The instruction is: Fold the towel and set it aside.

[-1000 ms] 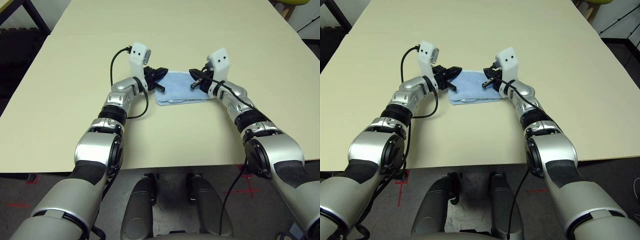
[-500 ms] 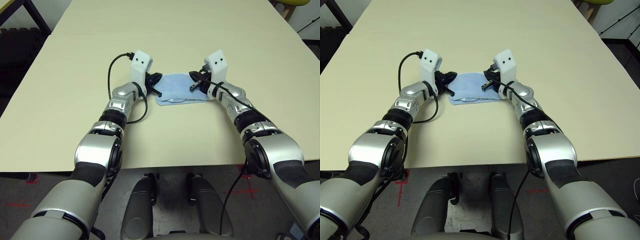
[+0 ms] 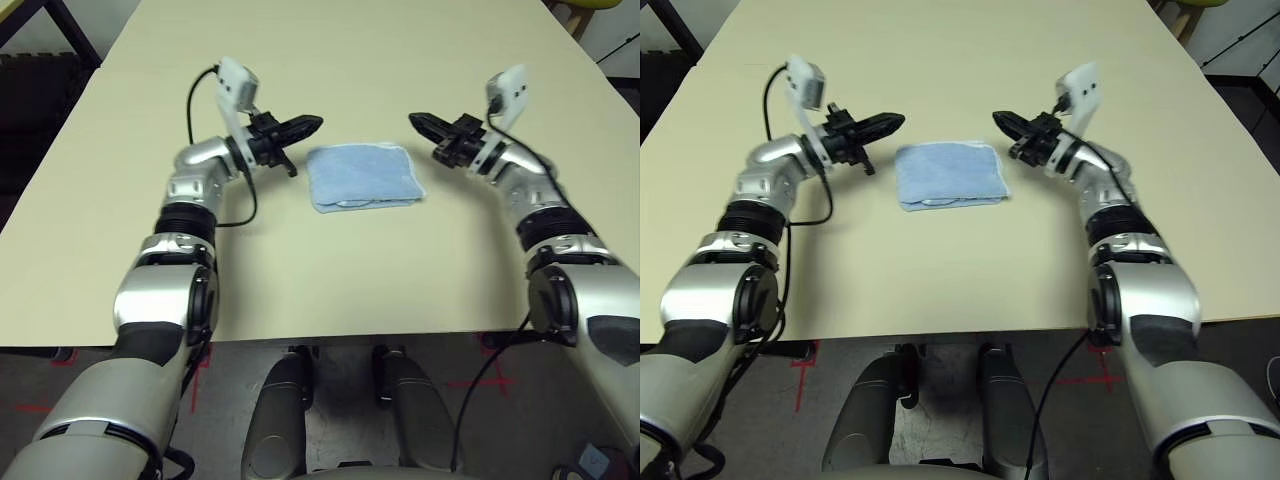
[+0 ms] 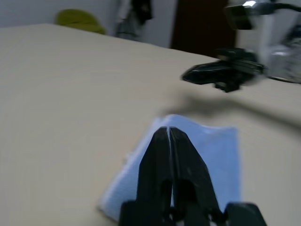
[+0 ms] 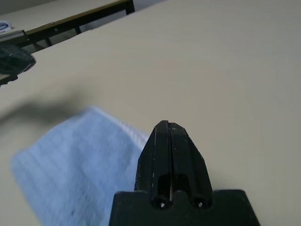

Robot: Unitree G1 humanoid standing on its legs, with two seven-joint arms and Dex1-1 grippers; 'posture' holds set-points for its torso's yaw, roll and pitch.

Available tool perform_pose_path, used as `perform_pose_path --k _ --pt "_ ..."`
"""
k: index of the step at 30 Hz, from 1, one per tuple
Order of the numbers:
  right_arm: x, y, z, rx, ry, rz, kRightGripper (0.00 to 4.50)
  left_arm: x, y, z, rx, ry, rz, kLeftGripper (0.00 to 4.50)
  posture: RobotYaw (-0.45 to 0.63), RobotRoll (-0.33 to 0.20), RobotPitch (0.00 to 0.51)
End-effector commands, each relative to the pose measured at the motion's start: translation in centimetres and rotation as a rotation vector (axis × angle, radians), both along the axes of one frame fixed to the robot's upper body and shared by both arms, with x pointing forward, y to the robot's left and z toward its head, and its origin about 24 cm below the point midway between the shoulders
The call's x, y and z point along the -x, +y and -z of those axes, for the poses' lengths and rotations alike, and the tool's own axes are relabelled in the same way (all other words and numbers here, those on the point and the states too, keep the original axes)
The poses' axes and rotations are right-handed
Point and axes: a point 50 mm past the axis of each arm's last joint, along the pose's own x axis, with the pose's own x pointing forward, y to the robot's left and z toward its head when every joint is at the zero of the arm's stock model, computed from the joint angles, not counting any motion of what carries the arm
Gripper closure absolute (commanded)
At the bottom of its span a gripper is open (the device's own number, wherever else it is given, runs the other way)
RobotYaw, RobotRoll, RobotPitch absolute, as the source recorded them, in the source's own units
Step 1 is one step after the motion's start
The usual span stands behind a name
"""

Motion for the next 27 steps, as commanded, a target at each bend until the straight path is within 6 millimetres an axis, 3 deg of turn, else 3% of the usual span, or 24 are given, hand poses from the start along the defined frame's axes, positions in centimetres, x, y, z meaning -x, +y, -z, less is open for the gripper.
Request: perform_pose_path --k 1,5,10,14,21,27 --pt "0.6 -0.5 0.2 0.010 0.104 -0.080 4.27 1.2 0.7 0.8 -0.081 0.011 0.074 3.26 -0.03 0.000 0.217" --pt "1.4 -1.8 -0.1 0.109 0.122 -0.138 3.17 1.9 1.9 0.5 -0.157 -0.008 0.108 1.90 -0.02 0.000 0.212" --pt "2.0 -2.5 0.1 0.094 0.193 -0.163 1.34 2.1 2.5 0.0 -0.187 -0.016 0.115 0.06 -0.02 0.000 0.206" --pt "2.3 -3.0 0.5 0.048 0.296 -0.146 0.03 2.3 2.6 -0.2 -0.200 -0.028 0.124 0.00 -0.02 0.000 0.205" --pt "2.9 -4.0 1.7 -0.178 0.591 -0.049 0.03 2.7 2.6 -0.2 -0.230 -0.071 0.149 0.00 -0.02 0.000 0.208" --pt "3.1 -3.3 2.2 -0.280 0.715 -0.040 0.03 3.2 2.3 -0.1 -0.212 -0.079 0.179 0.00 -0.01 0.000 0.222"
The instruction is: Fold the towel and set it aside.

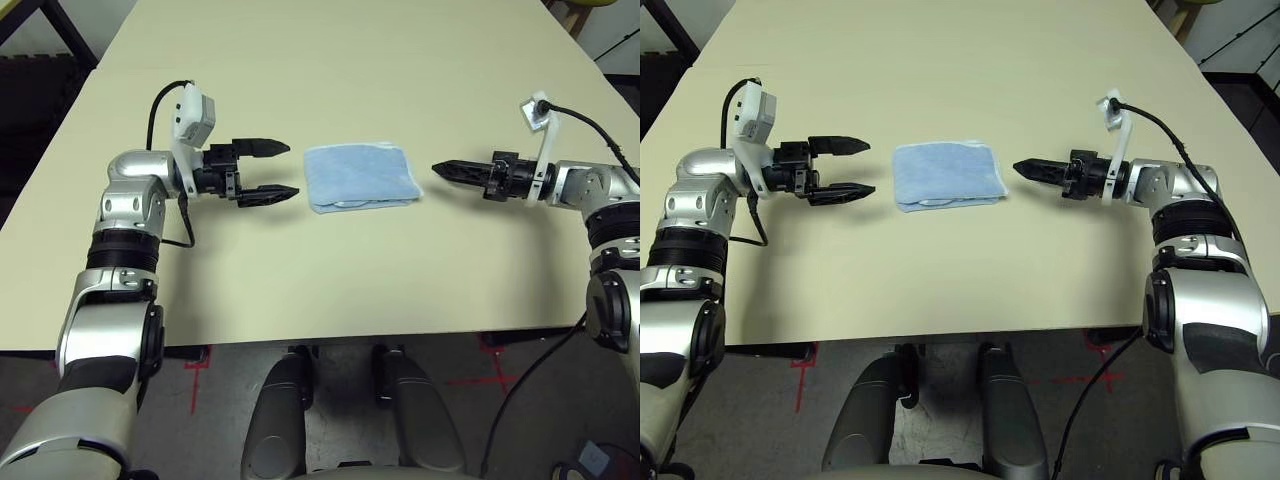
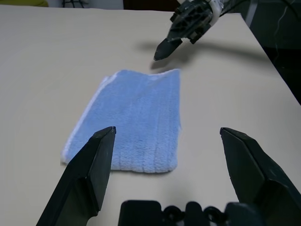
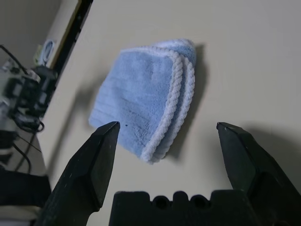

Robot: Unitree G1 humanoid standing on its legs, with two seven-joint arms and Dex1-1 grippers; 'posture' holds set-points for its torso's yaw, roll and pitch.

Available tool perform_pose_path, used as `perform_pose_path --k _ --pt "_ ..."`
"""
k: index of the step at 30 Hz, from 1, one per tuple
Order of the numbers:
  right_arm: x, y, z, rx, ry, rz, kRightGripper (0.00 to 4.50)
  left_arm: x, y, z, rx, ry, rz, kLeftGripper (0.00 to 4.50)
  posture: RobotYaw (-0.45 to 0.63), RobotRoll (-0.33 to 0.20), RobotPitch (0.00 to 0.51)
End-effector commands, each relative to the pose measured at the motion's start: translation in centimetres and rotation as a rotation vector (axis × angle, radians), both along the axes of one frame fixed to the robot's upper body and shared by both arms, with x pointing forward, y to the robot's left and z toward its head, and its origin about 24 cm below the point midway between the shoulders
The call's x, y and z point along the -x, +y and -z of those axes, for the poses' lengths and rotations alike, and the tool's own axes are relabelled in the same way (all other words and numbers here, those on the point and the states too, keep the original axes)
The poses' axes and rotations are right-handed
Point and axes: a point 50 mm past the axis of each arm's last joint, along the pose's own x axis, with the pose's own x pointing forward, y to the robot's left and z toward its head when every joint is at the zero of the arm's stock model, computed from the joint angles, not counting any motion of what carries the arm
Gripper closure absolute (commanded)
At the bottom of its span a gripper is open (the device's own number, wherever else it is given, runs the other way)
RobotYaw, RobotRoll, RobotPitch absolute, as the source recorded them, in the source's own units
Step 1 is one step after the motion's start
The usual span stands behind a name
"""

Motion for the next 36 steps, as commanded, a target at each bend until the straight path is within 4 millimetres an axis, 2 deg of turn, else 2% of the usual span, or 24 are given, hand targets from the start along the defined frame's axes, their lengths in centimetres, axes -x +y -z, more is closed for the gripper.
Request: perform_pose_path --k 1,8,12,14,20,23,27,30,36 --pt "0.1 0.3 0.4 -0.033 0.083 0.021 0.03 0.5 -0.3 0.0 -0.006 -0.007 0.039 0.00 -0.01 0.000 0.223" --pt "-0.6 2.6 1.7 0.000 0.141 0.007 0.03 1.0 -0.9 0.1 0.004 -0.001 0.051 0.00 0.01 0.000 0.240" --pt "-1.3 5.0 2.5 0.015 0.163 -0.002 0.03 1.3 -1.1 0.6 0.008 0.017 0.048 0.00 0.02 0.000 0.246" --pt "-1.7 6.7 2.5 0.007 0.160 -0.017 0.03 1.5 -1.1 0.6 0.006 0.022 0.049 0.00 0.02 0.000 0.246" --pt "-2.3 9.1 2.1 -0.021 0.155 -0.026 0.03 1.7 -1.3 0.5 0.000 0.030 0.053 0.00 0.03 0.000 0.242" --pt "-2.5 9.5 1.9 -0.043 0.155 -0.023 0.03 1.9 -1.4 0.6 -0.004 0.036 0.058 0.00 0.03 0.000 0.241" --pt "-2.7 8.8 1.4 -0.085 0.153 0.028 0.03 2.0 -1.6 0.8 -0.010 0.048 0.066 0.00 0.03 0.000 0.238" --pt "-2.7 8.4 1.2 -0.099 0.153 0.045 0.57 2.1 -1.7 1.0 -0.016 0.055 0.074 0.00 0.02 0.000 0.237" --pt "-2.6 7.8 1.2 -0.105 0.160 0.046 2.67 2.0 -1.9 1.1 -0.021 0.064 0.086 0.00 0.01 0.000 0.236"
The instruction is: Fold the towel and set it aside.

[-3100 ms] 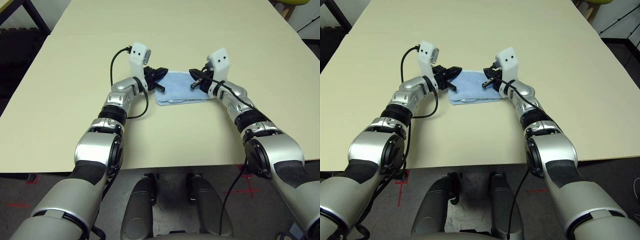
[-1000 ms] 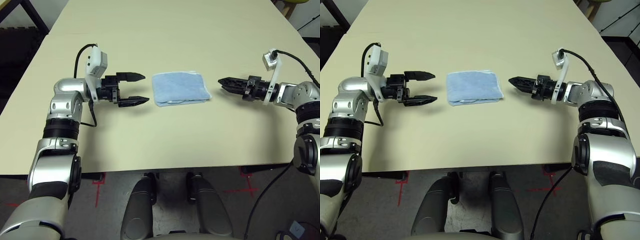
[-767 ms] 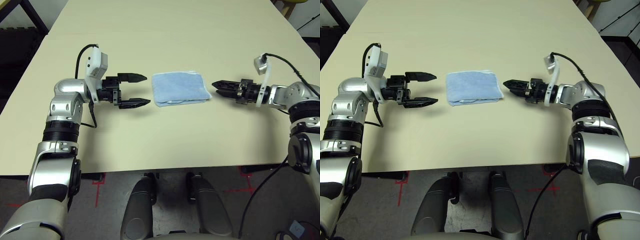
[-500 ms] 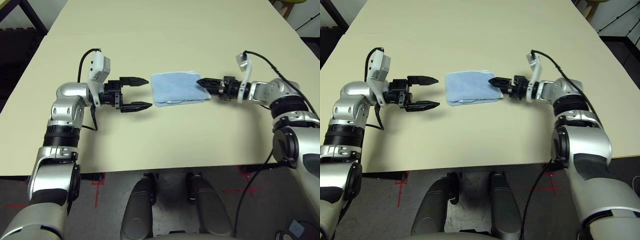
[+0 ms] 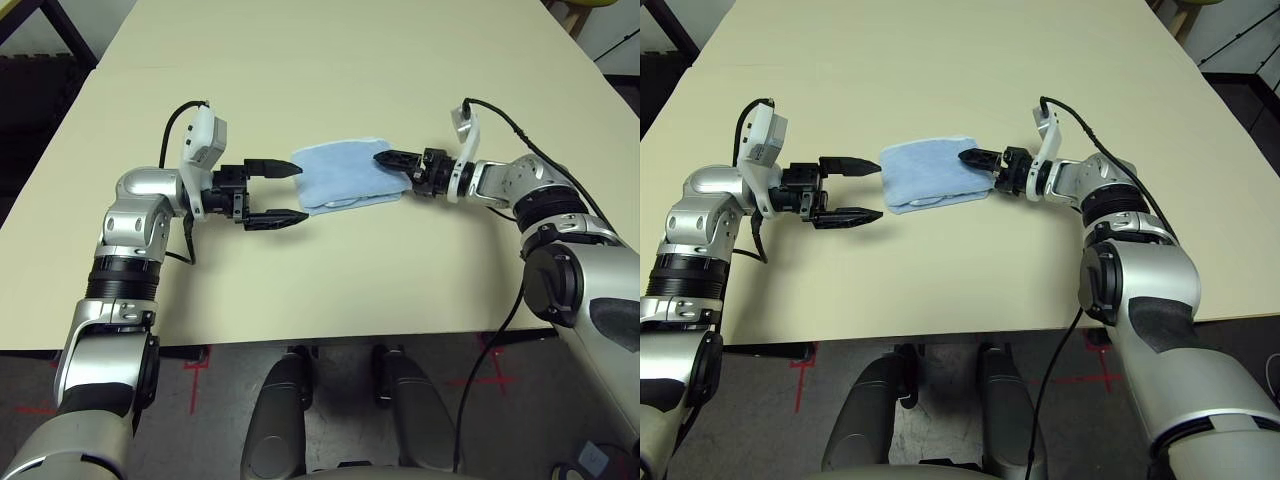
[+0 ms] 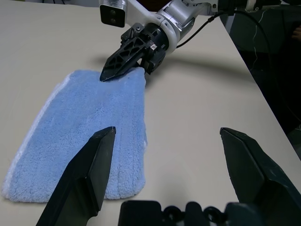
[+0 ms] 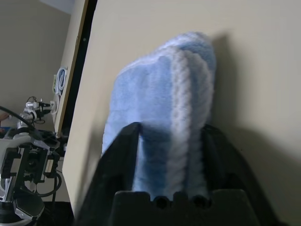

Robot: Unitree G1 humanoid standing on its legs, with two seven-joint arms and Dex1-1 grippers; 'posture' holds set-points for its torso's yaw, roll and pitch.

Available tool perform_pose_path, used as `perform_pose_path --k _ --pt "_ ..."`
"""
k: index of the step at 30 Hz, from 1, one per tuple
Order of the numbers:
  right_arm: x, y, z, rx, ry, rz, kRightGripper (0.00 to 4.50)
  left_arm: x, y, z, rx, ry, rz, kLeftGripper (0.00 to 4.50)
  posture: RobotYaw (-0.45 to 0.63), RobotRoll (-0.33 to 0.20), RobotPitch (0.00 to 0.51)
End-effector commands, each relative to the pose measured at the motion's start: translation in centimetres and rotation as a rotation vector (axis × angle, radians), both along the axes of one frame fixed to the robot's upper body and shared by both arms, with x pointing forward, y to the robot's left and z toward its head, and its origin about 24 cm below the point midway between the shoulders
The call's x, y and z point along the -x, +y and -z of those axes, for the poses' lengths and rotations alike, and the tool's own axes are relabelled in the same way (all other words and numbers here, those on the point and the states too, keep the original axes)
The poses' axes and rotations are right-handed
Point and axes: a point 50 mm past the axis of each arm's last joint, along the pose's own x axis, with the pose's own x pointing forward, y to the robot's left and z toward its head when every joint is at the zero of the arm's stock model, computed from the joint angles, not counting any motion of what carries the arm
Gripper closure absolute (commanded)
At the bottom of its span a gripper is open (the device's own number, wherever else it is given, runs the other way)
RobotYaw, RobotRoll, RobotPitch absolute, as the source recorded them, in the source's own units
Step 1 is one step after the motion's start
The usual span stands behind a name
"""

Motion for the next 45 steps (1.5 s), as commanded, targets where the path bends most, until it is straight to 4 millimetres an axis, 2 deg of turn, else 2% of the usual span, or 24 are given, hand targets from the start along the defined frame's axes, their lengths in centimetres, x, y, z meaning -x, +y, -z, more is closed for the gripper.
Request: perform_pose_path --k 1,5,6,12,16,18,27,29,31,36,45 --pt "0.2 -0.8 0.2 -0.006 0.023 0.007 2.99 0.3 -0.4 0.4 -0.015 0.017 0.031 0.00 0.00 0.000 0.234" --pt "0.4 -1.2 0.1 -0.015 0.026 0.004 4.35 0.4 -0.5 0.6 -0.021 0.027 0.041 0.00 0.00 0.000 0.233" --pt "0.4 -1.4 0.1 -0.017 0.026 0.003 4.47 0.4 -0.6 0.6 -0.021 0.029 0.043 0.00 0.00 0.000 0.233" --pt "0.6 -2.5 -0.4 -0.046 0.015 0.017 4.47 0.5 -0.7 0.7 -0.025 0.038 0.048 0.00 -0.01 0.000 0.232" --pt "0.1 -3.7 -1.0 -0.101 -0.065 0.125 4.47 0.5 -0.8 0.9 -0.017 0.046 0.042 0.00 -0.02 0.000 0.231" --pt "-0.4 -4.7 -1.1 -0.104 -0.143 0.249 4.47 0.4 -0.9 0.9 0.009 0.056 0.026 0.00 -0.03 0.000 0.232" --pt "-1.0 -9.5 -1.6 -0.218 -0.269 0.742 4.47 -0.2 -0.6 0.8 0.055 0.065 -0.029 0.00 -0.05 0.000 0.229" --pt "-0.9 -10.5 -1.7 -0.244 -0.285 0.844 4.47 -0.2 -0.6 0.8 0.055 0.065 -0.030 0.00 -0.05 0.000 0.226" --pt "-0.5 -12.5 -1.6 -0.252 -0.304 1.020 4.47 -0.2 -0.7 0.8 0.056 0.065 -0.028 0.00 -0.06 0.000 0.224" --pt "0.4 -14.8 -0.6 -0.190 -0.290 1.274 4.47 -0.2 -1.0 0.9 0.048 0.065 -0.014 0.00 -0.06 0.000 0.221" --pt "0.4 -14.7 -0.5 -0.235 -0.240 1.430 4.47 -0.2 -1.2 0.9 0.048 0.069 -0.004 0.00 -0.06 0.000 0.218"
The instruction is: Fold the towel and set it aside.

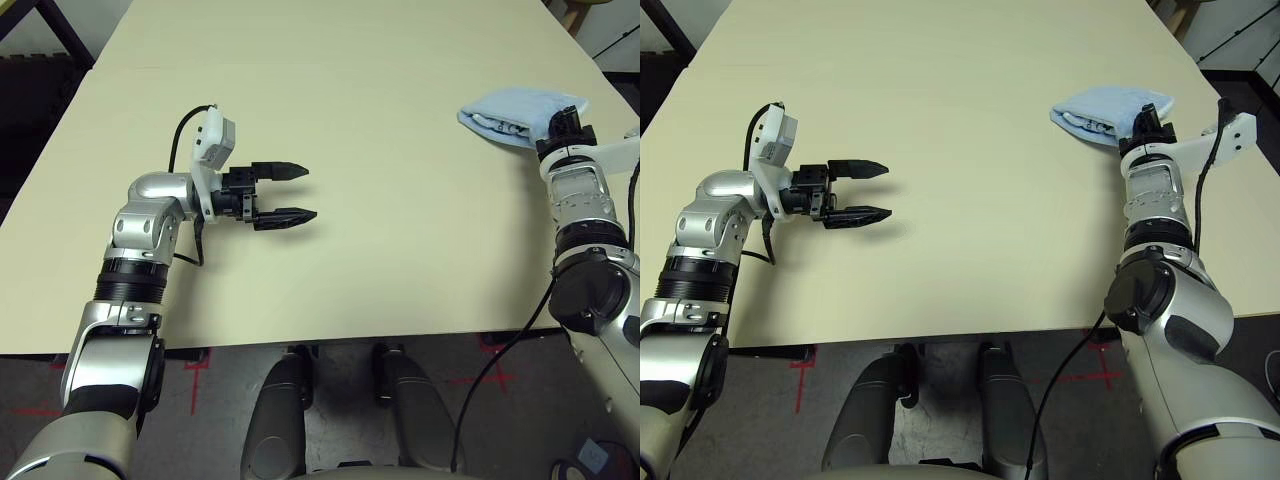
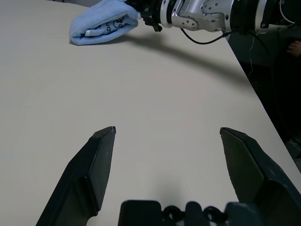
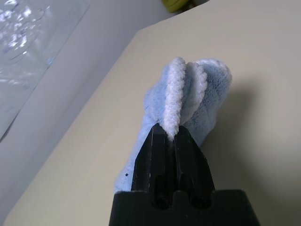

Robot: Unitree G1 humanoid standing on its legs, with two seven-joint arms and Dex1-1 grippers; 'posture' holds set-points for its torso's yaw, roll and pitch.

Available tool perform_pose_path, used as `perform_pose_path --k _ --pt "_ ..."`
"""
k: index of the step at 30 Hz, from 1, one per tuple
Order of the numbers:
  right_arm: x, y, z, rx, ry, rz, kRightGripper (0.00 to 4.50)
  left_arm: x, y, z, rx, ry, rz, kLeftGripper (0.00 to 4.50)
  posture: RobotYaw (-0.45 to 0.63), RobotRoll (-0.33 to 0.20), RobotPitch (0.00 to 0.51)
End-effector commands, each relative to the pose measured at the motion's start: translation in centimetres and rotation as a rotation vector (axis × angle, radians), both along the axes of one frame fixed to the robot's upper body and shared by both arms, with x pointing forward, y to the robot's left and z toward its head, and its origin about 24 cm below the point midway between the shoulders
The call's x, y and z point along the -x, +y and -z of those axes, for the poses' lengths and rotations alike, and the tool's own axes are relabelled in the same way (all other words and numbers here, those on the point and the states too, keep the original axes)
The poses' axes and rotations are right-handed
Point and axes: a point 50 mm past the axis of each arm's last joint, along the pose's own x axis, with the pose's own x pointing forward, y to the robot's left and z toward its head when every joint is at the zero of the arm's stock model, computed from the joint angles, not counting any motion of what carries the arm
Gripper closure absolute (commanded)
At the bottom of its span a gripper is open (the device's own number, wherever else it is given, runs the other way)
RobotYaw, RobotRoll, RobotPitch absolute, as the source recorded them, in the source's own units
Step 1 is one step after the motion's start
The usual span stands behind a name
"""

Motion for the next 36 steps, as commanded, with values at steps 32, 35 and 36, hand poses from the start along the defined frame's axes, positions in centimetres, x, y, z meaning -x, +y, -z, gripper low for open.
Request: perform_pose_path --k 32,35,36 --pt "0.7 3.8 -0.2 -0.250 0.023 0.182 2.55 0.1 -0.7 0.3 -0.002 0.011 0.021 0.00 -0.05 0.000 0.220" --pt "1.5 4.1 0.1 -0.245 0.041 0.191 1.50 0.1 -0.8 0.3 -0.001 0.010 0.019 0.00 -0.06 0.000 0.219" --pt "1.7 4.3 0.2 -0.246 0.049 0.190 1.13 0.0 -0.8 0.3 -0.002 0.009 0.020 0.00 -0.05 0.000 0.220"
